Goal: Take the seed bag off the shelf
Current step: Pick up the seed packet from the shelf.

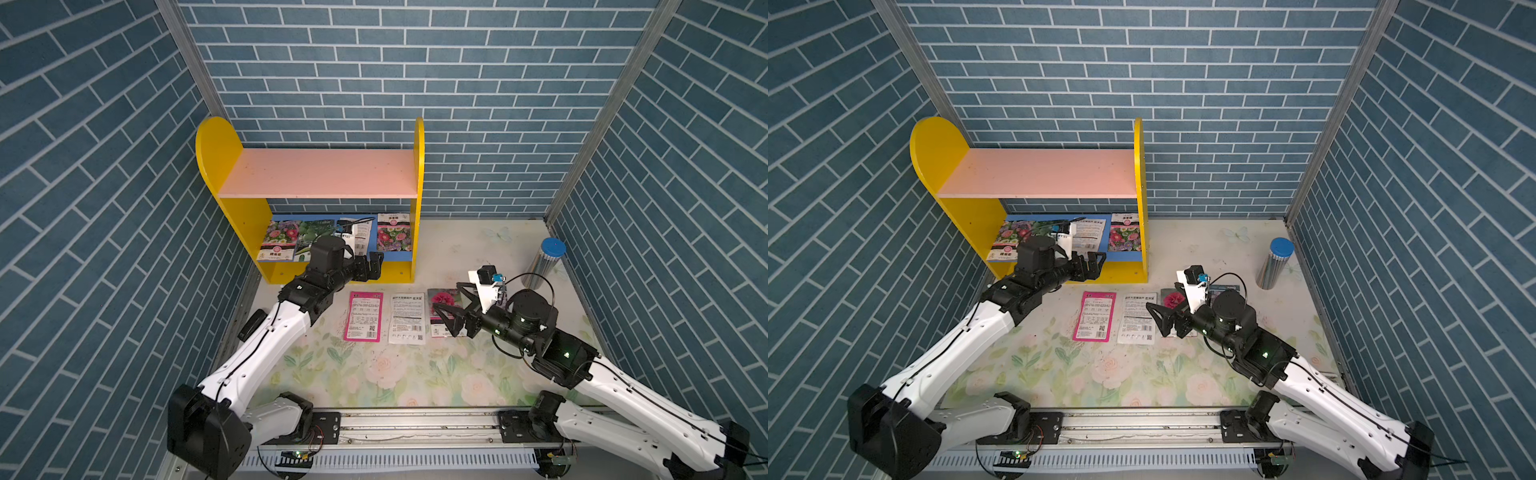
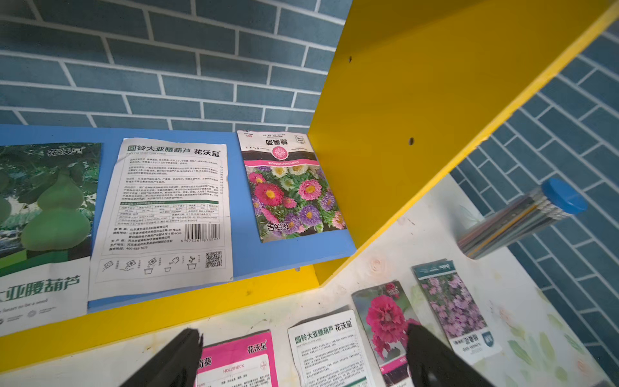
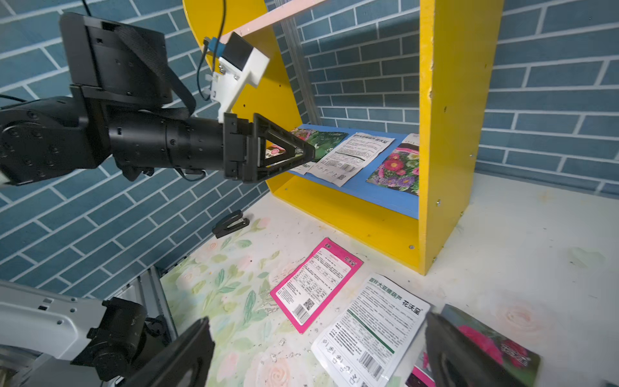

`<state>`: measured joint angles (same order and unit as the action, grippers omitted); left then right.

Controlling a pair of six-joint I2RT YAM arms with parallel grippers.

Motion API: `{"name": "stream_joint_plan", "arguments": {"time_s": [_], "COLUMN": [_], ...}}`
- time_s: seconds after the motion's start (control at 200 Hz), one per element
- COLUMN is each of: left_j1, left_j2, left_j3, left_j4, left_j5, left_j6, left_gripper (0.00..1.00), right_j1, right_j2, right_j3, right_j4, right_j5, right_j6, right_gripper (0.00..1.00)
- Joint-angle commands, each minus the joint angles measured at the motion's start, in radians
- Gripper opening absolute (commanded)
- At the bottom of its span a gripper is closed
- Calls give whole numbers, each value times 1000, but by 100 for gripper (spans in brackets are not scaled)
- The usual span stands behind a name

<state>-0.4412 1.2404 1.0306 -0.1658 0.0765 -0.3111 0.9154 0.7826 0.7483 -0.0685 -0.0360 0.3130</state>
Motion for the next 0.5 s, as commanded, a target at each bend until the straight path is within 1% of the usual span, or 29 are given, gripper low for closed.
{"name": "stream_joint_plan", "arguments": {"time_s": [0.0, 0.11, 0.325, 0.495], "left_j1": [-55, -87, -102, -100], "left_j2": [82, 195, 337, 464], "left_j3": [36, 78, 157, 288], "left_j4": [108, 160, 259, 249], "left_j5": [-120, -166, -272, -272], "left_j6": [-3, 3, 9, 40], "left_gripper": [99, 98, 95, 94], "right_j1": [-1, -1, -1, -2], "right_j2": [-25, -44, -93, -119], "right_j3": [50, 72, 76, 68], "right_j4": [-92, -124, -165, -187], "right_j5": [66, 74, 101, 128], "right_j6": [-61, -70, -74, -73], "right_gripper": [100, 100, 100, 100]}}
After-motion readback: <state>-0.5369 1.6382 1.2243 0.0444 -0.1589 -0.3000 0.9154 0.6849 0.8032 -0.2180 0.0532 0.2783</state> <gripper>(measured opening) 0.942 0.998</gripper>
